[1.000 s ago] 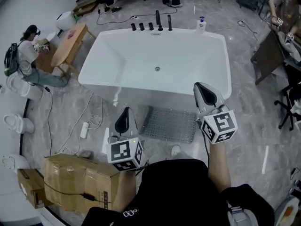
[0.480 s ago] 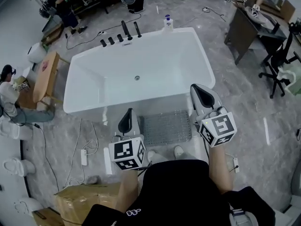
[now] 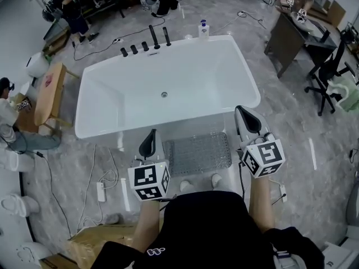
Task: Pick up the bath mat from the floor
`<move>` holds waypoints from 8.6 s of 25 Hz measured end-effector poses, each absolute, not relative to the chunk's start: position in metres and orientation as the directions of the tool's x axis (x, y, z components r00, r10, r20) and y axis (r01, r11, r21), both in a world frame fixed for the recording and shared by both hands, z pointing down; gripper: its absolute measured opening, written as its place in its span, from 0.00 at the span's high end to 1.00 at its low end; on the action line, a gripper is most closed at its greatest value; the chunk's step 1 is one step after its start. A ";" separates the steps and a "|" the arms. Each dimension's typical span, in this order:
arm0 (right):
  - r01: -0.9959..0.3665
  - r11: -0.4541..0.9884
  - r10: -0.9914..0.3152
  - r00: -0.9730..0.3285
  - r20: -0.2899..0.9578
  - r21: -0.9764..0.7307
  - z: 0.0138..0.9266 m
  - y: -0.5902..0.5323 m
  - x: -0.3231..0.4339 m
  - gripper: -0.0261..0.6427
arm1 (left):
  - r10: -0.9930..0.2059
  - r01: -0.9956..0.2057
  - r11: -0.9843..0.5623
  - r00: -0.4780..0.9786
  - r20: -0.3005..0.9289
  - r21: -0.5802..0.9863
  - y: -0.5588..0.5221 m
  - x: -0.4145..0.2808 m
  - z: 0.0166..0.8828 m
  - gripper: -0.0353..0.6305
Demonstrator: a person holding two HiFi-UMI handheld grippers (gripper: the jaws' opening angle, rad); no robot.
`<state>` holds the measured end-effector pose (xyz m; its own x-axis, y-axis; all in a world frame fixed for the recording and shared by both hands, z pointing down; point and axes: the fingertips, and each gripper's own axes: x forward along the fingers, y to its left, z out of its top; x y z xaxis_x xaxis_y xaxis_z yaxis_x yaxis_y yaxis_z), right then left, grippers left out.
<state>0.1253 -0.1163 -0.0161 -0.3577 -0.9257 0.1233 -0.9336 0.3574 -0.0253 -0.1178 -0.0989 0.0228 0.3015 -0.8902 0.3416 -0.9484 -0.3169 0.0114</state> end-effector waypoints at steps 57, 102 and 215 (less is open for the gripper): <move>-0.912 0.375 -0.685 -0.393 0.613 -0.165 0.288 -0.076 0.110 0.95 | -0.542 -0.908 -0.357 0.391 0.744 0.217 -0.060 -0.108 0.337 0.94; -0.895 0.232 -0.462 -0.447 0.766 -0.382 0.778 -0.052 0.188 0.88 | -0.263 -0.953 -0.190 0.282 0.923 0.237 -0.037 -0.106 0.807 0.85; -0.868 0.070 -0.042 -0.494 0.868 -0.491 0.916 -0.047 0.115 0.93 | 0.078 -0.917 -0.226 0.319 0.944 0.329 -0.027 -0.102 0.884 0.92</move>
<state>0.1147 -0.0469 0.9162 -0.4941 -0.0417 0.8684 -0.8685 0.0698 -0.4908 -0.1024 -0.0269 0.8836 0.3192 0.0784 0.9444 -0.9171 -0.2256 0.3287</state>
